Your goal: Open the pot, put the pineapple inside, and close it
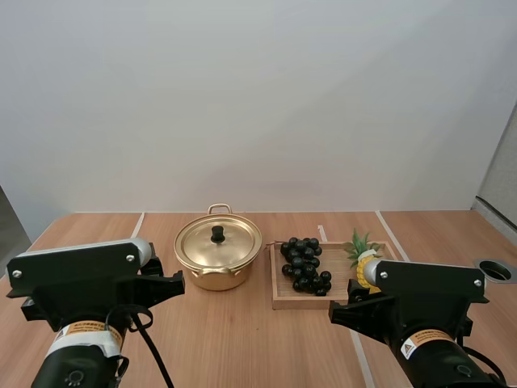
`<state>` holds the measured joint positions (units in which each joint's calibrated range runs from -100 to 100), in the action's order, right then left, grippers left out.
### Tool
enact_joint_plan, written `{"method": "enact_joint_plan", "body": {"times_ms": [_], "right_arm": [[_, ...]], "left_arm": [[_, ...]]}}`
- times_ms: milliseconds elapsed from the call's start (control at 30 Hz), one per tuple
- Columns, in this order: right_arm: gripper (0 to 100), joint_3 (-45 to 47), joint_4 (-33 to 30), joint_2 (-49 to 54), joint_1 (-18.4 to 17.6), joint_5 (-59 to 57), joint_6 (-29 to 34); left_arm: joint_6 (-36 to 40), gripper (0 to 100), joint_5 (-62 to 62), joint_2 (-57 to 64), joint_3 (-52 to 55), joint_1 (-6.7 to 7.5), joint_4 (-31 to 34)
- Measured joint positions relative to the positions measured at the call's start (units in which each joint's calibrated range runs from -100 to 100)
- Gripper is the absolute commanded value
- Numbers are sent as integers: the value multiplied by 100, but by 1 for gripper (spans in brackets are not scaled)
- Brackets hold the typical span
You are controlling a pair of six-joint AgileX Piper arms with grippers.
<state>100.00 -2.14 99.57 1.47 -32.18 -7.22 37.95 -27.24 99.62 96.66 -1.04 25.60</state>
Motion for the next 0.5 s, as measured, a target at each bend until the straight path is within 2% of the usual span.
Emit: {"method": "enact_joint_plan", "body": {"times_ms": [500], "right_arm": [[100,0,0,0,0,0,0]], "left_arm": [[-283,100,-36,0,0,0,-13]]}}
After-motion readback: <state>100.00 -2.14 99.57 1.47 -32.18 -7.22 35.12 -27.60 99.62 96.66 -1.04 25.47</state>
